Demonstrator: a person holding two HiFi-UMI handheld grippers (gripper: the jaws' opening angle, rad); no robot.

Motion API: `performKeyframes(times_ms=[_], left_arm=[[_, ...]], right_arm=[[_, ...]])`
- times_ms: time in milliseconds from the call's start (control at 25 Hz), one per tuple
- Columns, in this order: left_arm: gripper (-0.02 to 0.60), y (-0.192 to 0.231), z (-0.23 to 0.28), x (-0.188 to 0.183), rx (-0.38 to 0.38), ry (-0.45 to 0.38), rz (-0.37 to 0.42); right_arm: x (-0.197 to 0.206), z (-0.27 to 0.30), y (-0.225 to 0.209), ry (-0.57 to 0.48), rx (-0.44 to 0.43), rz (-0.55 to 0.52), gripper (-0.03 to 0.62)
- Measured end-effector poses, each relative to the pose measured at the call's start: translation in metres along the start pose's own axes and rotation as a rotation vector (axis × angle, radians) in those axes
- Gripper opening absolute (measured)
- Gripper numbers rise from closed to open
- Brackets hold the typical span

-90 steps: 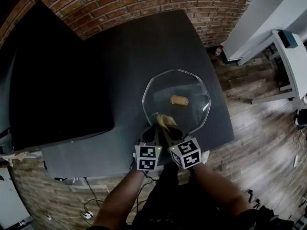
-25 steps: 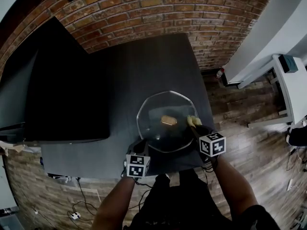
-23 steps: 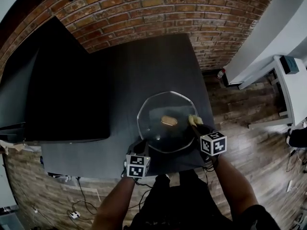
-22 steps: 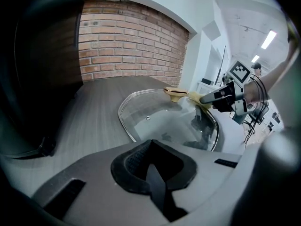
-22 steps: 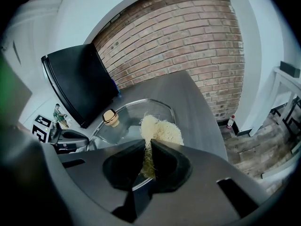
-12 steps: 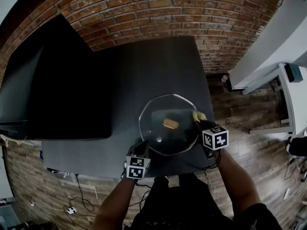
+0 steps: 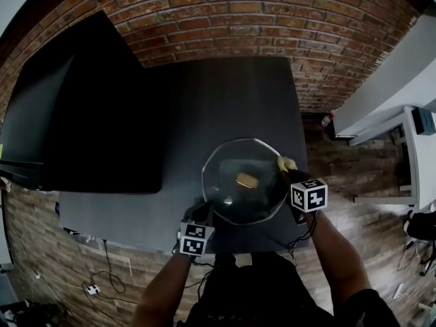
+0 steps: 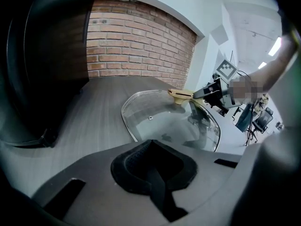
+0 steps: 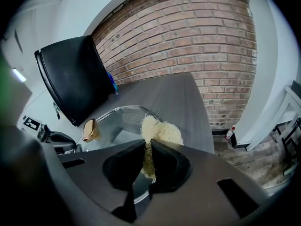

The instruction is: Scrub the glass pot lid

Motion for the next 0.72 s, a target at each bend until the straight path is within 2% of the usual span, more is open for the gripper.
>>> performKeyframes(times_ms=[720], left_arm=[[0.032, -0.0013, 0.0006, 0.0002, -0.030, -0.015, -0.011]], right_arm=[[-0.0039, 0.0082, 0.0059, 0.017, -0.024, -0.058, 0.043]])
Point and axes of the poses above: the fingertips, and each gripper's own axes: z forward along the fingers, y to its left, x out of its underside, the point moved 8 cm from there along -z, backward along the fingers, and after that the axes turned 1 degree about x, right-handed, at the moved point
